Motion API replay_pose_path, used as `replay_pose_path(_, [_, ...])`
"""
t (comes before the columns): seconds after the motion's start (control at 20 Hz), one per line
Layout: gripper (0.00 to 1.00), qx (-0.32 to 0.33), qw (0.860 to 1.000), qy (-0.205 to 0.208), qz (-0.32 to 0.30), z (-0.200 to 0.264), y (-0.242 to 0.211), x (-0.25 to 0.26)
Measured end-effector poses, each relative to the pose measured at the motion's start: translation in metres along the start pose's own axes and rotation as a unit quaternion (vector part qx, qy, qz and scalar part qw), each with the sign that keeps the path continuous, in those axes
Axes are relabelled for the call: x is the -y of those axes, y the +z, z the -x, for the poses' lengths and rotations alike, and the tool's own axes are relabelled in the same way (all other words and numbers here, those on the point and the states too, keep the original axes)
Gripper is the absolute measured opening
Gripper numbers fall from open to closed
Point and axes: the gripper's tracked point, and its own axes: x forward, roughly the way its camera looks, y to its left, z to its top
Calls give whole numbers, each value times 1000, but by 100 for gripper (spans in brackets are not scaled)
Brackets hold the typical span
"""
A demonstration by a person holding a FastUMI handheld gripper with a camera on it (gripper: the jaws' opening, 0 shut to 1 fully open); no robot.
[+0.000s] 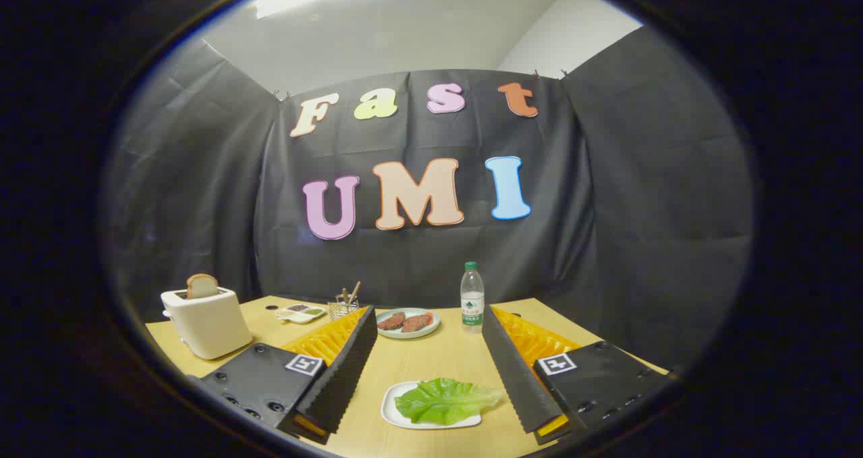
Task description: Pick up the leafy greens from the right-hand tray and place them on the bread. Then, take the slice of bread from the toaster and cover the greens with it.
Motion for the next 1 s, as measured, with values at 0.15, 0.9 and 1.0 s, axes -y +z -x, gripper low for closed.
replay_pose_path(0.15, [99,0,1000,0,-2,2,0,2])
replay_pose_path(0.9, [99,-20,1000,12,8,-3,-15,3])
replay_pose_path(1.0, [99,-23,1000,11,1,-4,-14,7])
